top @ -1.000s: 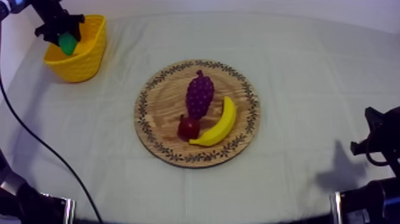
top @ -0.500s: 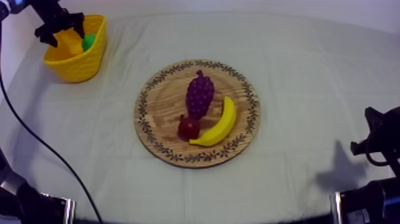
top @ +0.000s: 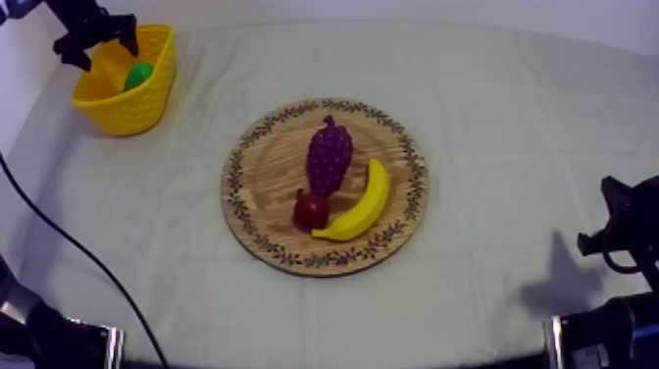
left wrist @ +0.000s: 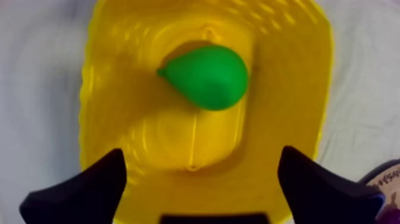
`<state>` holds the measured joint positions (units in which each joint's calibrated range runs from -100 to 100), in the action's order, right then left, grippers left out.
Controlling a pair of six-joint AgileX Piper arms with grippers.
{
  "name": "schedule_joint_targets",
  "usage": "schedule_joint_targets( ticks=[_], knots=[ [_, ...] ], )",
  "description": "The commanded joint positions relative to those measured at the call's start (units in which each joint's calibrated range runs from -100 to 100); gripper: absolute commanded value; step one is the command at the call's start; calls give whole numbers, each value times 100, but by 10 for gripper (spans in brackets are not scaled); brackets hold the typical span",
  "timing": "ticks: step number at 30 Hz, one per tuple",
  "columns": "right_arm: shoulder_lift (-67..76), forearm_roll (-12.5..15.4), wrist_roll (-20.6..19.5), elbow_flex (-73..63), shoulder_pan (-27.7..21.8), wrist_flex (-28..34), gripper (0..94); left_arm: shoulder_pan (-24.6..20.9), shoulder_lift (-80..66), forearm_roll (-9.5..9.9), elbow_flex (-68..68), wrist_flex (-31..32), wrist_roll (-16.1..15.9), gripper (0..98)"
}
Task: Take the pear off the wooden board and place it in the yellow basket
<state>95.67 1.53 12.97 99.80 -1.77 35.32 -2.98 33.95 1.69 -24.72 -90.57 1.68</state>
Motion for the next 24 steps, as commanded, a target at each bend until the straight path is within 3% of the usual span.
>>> schedule_joint_targets(
  ticks=[1, 10, 24],
  knots=[
    [0, 1, 0, -2, 1, 8, 4, 20, -195, -4, 52, -9, -9, 960],
    [0, 1, 0, -2, 1, 8, 4, 115, -1071, 35, 498, -47, -9, 874],
    [0, 1, 0, -2, 1, 8, 4, 252, -2643, 83, 1873, 268, -28, 594]
  ],
)
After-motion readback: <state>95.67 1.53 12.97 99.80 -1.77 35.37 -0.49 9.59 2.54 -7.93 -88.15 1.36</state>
